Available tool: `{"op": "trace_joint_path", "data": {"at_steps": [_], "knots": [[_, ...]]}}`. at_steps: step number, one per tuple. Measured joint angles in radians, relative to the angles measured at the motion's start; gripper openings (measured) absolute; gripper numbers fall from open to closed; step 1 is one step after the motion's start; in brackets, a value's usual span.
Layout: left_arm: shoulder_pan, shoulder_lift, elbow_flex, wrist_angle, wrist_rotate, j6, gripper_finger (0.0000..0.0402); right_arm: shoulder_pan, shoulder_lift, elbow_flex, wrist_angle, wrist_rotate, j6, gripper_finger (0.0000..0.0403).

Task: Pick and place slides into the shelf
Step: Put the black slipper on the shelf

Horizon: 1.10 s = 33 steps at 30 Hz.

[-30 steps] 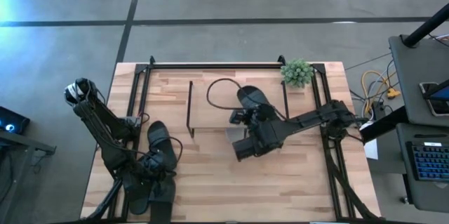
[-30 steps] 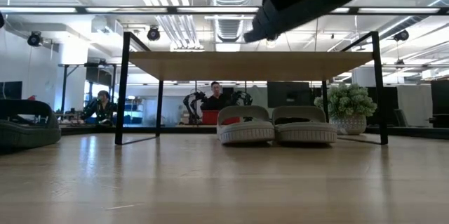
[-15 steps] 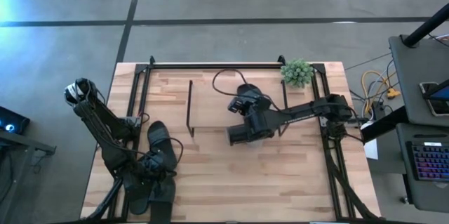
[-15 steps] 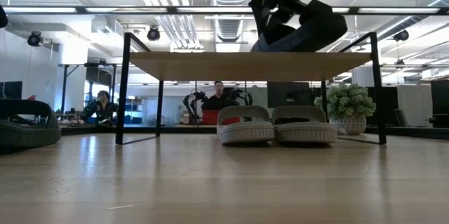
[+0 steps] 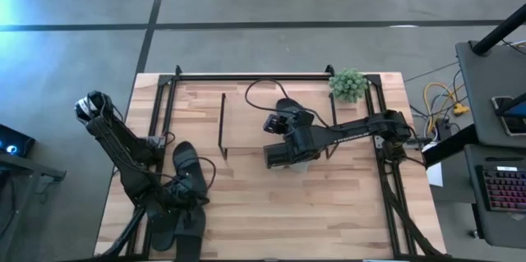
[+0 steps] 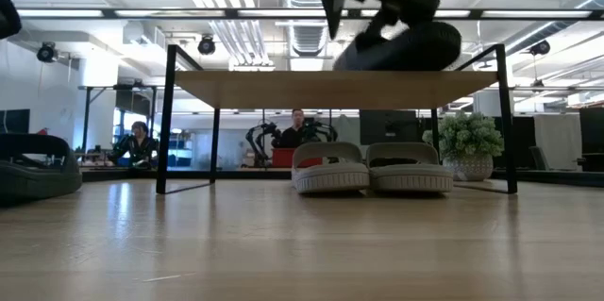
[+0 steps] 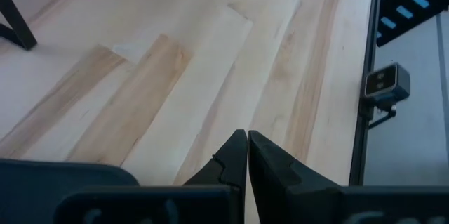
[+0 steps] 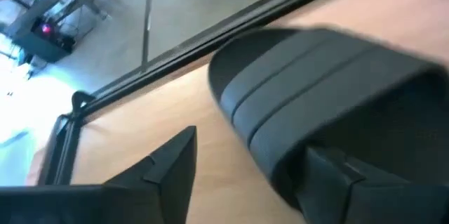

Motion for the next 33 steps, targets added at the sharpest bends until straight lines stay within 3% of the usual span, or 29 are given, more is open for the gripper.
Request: {"op": "trace_joint_path", "data": {"at_steps": [5,9,13,20,25,33], "knots": [[0.039,-0.019,0.009,0.0,-0.002,0.008,0.0,0.007,0.0,0.102,0.001,0.0,-0.198,0.0215],[0.079,-0.049,0.03,0.03,-0.007,0.122,0.0,0.004,-0.003,0.162,-0.054,0.004,-0.278,0.0215],[0.117,-0.071,0.04,0.082,-0.009,0.228,0.0,-0.027,-0.004,0.146,-0.097,-0.038,-0.272,0.0215],[0.137,-0.08,0.04,0.095,-0.01,0.243,0.0,-0.031,-0.004,0.063,-0.103,-0.043,-0.187,0.0215],[0.156,-0.081,0.04,0.095,-0.015,0.242,0.0,-0.03,-0.002,0.023,-0.102,-0.148,-0.182,0.0215],[0.223,-0.092,0.04,0.095,-0.02,0.243,0.0,0.027,-0.002,0.083,-0.11,-0.151,-0.217,0.0215]]}}
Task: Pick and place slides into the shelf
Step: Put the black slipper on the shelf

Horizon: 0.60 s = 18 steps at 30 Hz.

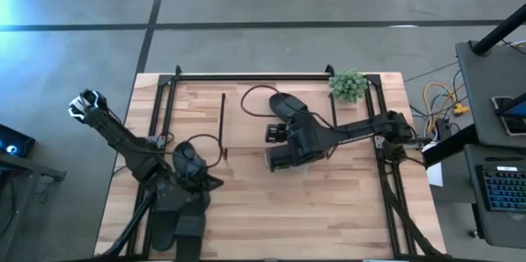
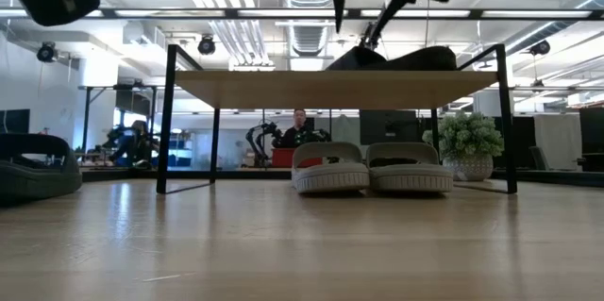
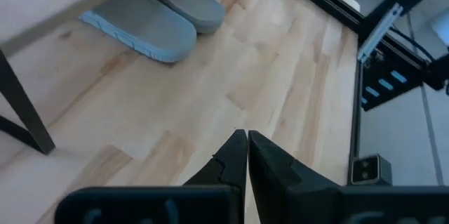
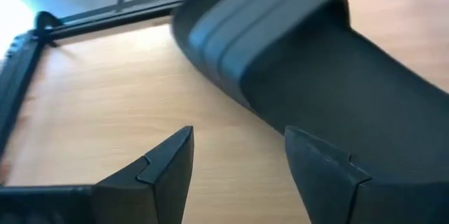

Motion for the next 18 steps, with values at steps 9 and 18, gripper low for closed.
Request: {"op": "trace_joint_path", "data": {"at_steps": [9,18], "knots": [[0.046,-0.089,0.041,-0.104,0.161,0.125,0.0,0.063,-0.002,0.149,-0.003,-0.01,-0.226,0.0215],[0.03,-0.032,0.158,-0.907,0.298,-0.185,0.0,0.163,-0.003,0.227,-0.002,-0.068,-0.339,0.0215]]}}
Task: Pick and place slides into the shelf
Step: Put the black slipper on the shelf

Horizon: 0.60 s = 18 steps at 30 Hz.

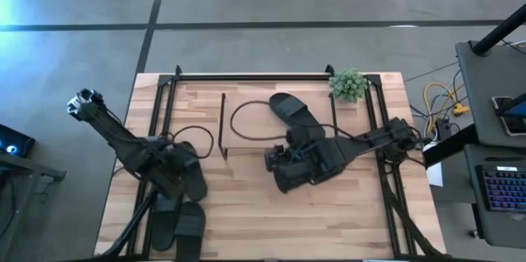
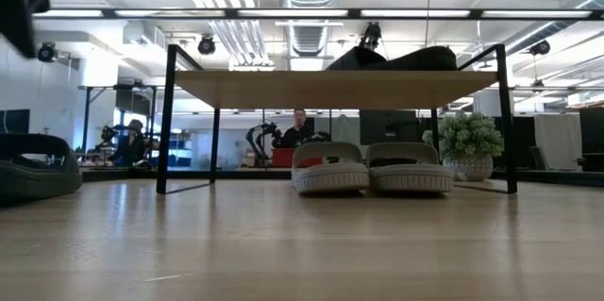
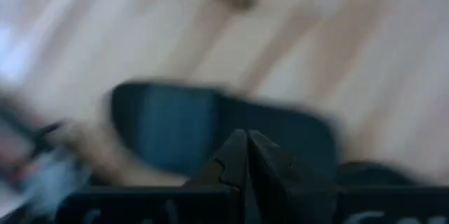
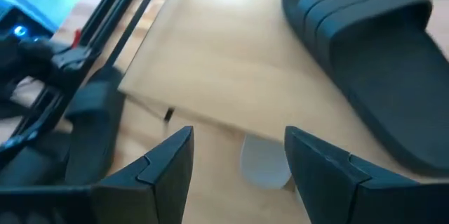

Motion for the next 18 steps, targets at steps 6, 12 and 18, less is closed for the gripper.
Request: {"op": "trace_joint_path", "data": {"at_steps": [6,12,18], "knots": [[-0.003,0.139,0.015,-0.062,0.078,0.037,0.0026,0.059,0.0,-0.017,-0.003,-0.001,0.022,0.0215],[0.001,0.282,0.058,-0.084,0.078,0.098,0.0094,0.094,0.0,-0.032,-0.022,-0.009,0.058,0.0215],[0.014,0.392,0.053,-0.15,0.12,0.07,0.014,0.111,0.0,-0.032,-0.021,-0.009,0.068,0.0215]]}}
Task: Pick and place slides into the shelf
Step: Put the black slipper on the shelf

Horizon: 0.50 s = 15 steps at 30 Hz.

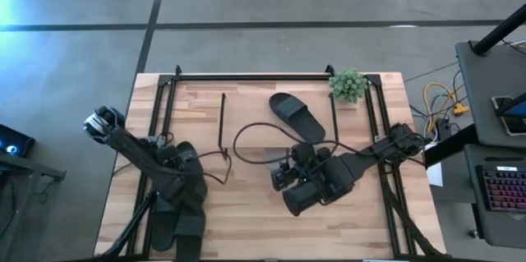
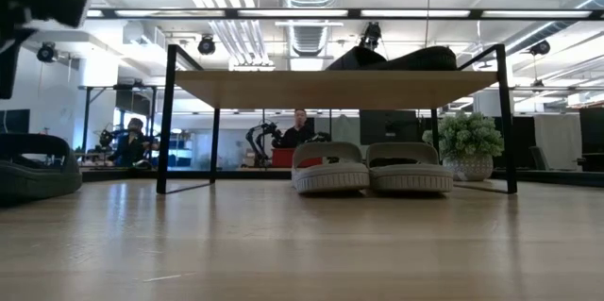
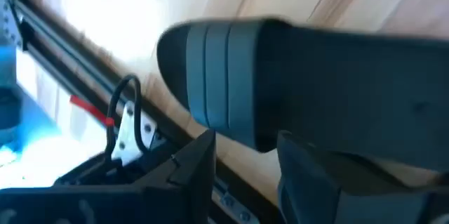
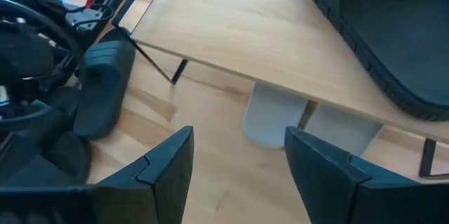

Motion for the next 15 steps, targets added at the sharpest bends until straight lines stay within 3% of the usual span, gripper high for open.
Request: {"op": "trace_joint_path", "data": {"at_steps": [7,15], "knots": [[0.001,0.056,-0.01,0.013,0.049,0.001,0.0144,-0.001,0.0,0.002,0.001,-0.001,0.006,0.0215],[0.001,0.032,0.013,0.07,0.075,0.001,0.0144,0.001,0.0,0.002,0.002,-0.006,0.02,0.0215]]}}
